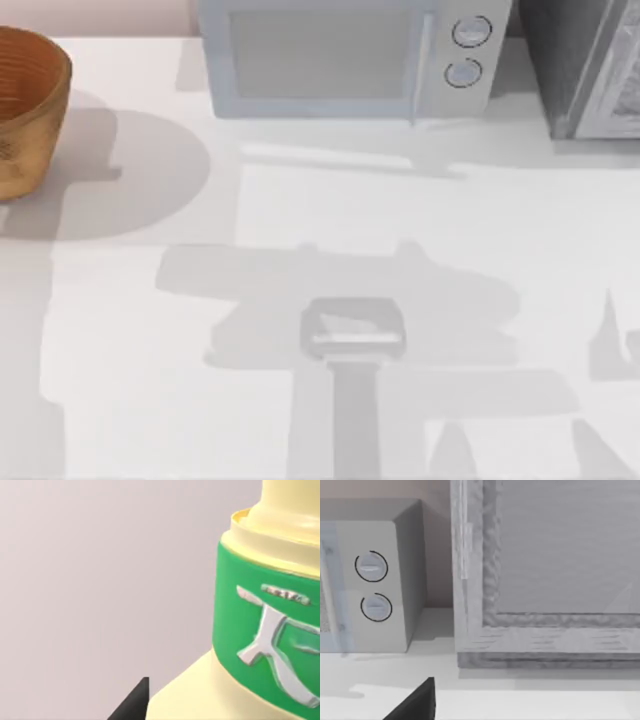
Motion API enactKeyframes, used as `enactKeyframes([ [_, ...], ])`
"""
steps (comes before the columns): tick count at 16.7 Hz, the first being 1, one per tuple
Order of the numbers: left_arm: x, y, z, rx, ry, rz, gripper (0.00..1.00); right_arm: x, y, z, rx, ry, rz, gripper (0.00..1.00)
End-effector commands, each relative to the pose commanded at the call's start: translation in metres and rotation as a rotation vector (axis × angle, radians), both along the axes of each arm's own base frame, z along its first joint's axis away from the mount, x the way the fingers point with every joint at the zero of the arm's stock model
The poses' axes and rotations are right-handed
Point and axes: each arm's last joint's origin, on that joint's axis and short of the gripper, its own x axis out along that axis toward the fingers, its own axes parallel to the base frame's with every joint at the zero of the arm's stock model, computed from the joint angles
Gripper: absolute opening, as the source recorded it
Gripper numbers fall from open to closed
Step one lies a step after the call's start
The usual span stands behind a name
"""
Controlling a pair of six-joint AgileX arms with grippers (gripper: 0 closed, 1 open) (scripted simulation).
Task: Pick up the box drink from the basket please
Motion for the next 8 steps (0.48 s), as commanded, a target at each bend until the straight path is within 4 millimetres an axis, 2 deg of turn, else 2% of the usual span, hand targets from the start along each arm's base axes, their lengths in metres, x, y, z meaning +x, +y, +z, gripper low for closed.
enactKeyframes([
  [2,-0.044,-0.014,-0.005,0.0,-0.022,-0.001,0.0,0.0,0.0,0.0,0.0,0.0,0.0,1.0],
  [4,-0.086,-0.025,-0.02,-0.002,-0.034,-0.001,0.0,0.0,0.0,0.0,0.0,0.0,0.0,1.0],
  [6,-0.119,-0.032,-0.046,-0.004,-0.035,-0.001,0.0,0.0,0.0,0.0,0.0,0.0,0.0,1.0],
  [8,-0.143,-0.037,-0.076,-0.005,-0.023,0.0,0.0,0.0,0.0,0.0,0.0,0.0,0.0,1.0],
])
